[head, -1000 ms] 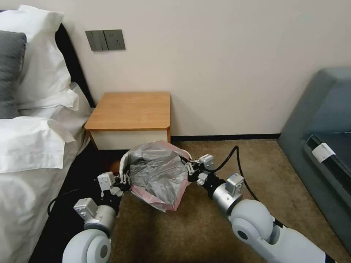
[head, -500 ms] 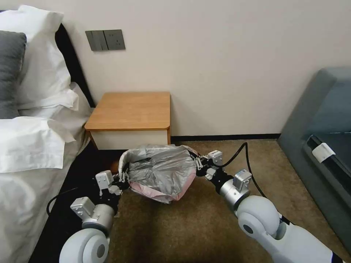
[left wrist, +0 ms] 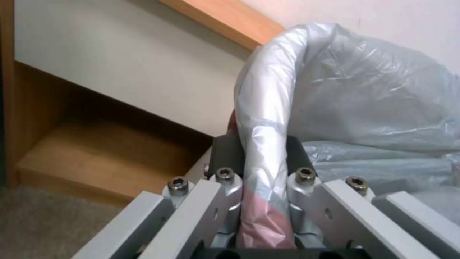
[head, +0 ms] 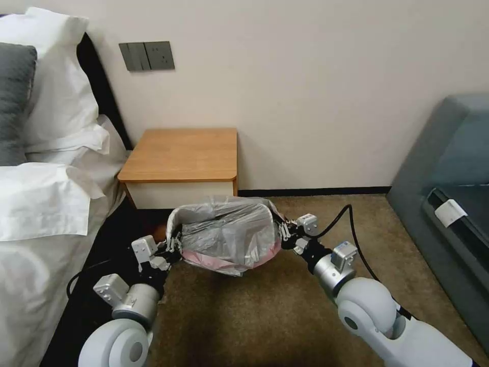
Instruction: Pick up the garbage bag from the table and place it over the trash can.
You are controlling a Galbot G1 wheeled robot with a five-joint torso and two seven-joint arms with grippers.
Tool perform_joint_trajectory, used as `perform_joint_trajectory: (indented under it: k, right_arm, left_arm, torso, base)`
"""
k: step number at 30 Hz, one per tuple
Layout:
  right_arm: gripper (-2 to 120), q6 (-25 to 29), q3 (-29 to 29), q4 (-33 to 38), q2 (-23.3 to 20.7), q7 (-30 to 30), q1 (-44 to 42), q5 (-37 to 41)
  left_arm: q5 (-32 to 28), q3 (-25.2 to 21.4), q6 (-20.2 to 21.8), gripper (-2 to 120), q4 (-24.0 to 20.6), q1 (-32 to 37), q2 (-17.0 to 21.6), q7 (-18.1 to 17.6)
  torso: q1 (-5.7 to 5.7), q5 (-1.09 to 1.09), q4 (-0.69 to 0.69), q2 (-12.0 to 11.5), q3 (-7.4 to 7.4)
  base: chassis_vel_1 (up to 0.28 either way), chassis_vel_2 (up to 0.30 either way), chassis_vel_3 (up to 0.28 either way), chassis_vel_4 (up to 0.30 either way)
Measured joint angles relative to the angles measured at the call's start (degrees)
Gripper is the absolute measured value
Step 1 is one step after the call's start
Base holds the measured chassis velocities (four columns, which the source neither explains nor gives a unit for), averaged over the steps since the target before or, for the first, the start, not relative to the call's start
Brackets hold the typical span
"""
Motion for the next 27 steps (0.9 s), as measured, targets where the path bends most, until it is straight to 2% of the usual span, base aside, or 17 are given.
perform_joint_trajectory:
  k: [7, 13, 21, 27]
  right_arm:
    - [0, 4.71, -0.71, -4.06, 1.24, -0.99, 0.25, -10.40]
    - [0, 7.26, -2.20, -7.10, 2.52, -0.23, 1.99, -16.09]
    - [0, 10.06, -3.64, -11.72, 4.29, 0.66, 4.24, -25.03]
    - [0, 10.43, -4.53, -14.22, 5.27, 1.53, 5.72, -28.14]
  left_arm:
    - [-2.29, 0.86, 0.93, 7, -0.83, 0.18, -0.82, -0.59]
    - [-4.32, 1.30, 2.04, 7, -1.66, 0.14, -1.57, -1.50]
    - [-9.33, 1.54, 4.35, 8, -2.79, 0.16, -2.58, -3.35]
    - [-10.78, 1.86, 5.21, 8, -3.32, 0.38, -3.18, -3.99]
  torso:
    - [0.00, 0.01, 0.00, 0.01, 0.00]
    - [0.00, 0.00, 0.01, 0.00, 0.00]
    - [0.00, 0.00, 0.00, 0.00, 0.00]
    - [0.00, 0.00, 0.00, 0.00, 0.00]
  base:
    - [0.000, 0.000, 0.000, 0.000]
    - [0.000, 0.000, 0.000, 0.000]
    - [0.000, 0.000, 0.000, 0.000]
    - [0.000, 0.000, 0.000, 0.000]
